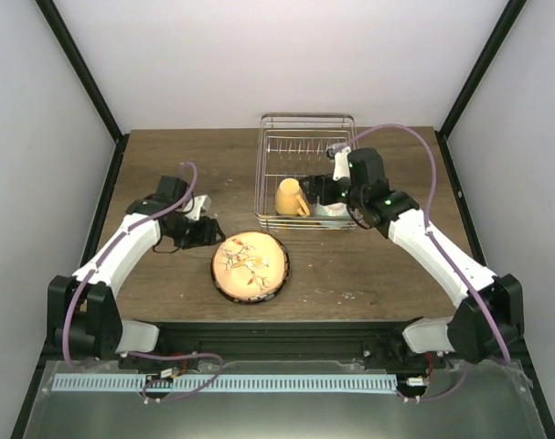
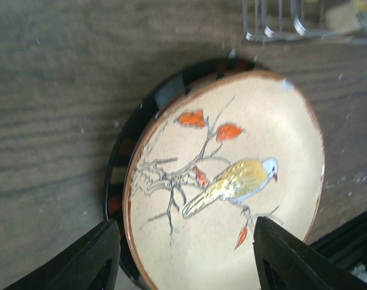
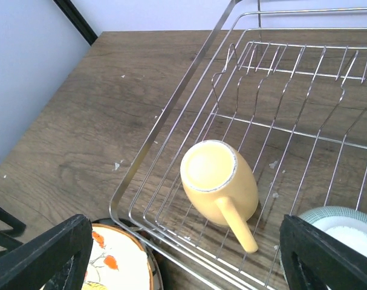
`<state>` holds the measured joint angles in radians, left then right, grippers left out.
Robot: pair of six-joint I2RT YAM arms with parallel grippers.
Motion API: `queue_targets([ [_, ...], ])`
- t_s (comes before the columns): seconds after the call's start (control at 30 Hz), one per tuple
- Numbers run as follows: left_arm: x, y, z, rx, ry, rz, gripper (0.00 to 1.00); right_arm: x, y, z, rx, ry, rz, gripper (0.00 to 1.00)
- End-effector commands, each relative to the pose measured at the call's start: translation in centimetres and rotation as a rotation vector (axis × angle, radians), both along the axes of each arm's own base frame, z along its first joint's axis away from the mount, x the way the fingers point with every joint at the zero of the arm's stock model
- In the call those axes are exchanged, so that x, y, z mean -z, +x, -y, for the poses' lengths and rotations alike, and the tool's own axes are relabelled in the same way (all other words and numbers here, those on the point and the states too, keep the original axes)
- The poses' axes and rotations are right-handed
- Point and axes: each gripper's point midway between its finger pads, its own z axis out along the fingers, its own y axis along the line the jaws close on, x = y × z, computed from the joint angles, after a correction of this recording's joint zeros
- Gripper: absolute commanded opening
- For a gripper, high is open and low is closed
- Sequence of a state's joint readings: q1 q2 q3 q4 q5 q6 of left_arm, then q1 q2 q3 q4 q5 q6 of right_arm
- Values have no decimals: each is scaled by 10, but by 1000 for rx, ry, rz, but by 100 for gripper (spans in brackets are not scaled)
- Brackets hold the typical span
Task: Load the mixed dishes into the dish rack
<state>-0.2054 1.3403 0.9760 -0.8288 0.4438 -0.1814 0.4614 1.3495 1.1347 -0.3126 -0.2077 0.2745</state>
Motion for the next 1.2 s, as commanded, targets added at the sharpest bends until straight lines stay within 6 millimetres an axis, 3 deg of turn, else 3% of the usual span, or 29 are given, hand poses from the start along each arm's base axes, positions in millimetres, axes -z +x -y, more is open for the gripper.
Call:
queue_targets([
  [0.0, 16, -26, -2, 2, 35, -184, 60, -13, -10, 8, 42, 59, 5, 84],
  [0.37, 41, -23, 14, -3, -38, -292, 60, -22, -18, 19, 72, 51, 32, 84],
  [0.83, 71, -23, 15, 21, -25, -361, 57, -20, -20, 24, 89, 37, 30, 84],
  [0.93, 69, -22, 17, 29, -35, -351, 45, -19, -20, 24, 93, 39, 27, 84],
  [1.07, 68, -23, 19, 38, -50, -347, 21, -17, -20, 24, 95, 39, 22, 84],
  [1.17, 70, -24, 20, 44, -57, -351, 13, -15, -19, 23, 94, 36, 17, 84],
])
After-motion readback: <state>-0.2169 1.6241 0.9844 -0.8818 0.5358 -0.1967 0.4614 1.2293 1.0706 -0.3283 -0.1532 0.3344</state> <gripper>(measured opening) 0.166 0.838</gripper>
